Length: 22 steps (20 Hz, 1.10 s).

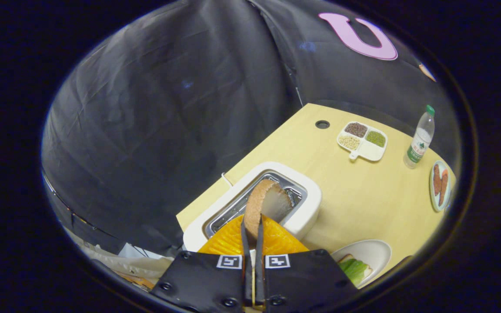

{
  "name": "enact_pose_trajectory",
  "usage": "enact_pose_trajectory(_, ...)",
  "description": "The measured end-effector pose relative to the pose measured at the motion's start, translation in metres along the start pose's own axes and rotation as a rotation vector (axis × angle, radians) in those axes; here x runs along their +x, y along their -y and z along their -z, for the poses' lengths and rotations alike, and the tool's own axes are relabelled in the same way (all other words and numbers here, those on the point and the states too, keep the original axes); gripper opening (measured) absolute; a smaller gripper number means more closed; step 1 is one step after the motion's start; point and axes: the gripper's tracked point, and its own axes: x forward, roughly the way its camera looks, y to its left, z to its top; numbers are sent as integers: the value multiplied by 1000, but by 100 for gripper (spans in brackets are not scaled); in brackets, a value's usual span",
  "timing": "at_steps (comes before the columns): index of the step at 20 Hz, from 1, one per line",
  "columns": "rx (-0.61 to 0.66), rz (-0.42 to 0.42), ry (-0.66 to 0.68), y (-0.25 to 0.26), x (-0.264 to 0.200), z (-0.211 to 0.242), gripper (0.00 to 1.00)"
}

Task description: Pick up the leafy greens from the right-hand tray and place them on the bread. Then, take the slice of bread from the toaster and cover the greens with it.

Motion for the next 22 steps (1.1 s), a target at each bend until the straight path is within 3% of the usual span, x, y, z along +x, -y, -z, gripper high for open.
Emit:
enact_pose_trajectory(5, 6, -27, 68, 1, -29, -7, 5)
enact_pose_trajectory(13, 169, -63, 183, 25, -86, -20, 5)
enact_pose_trajectory(22, 206, 11, 230, 73, -121, 15, 5)
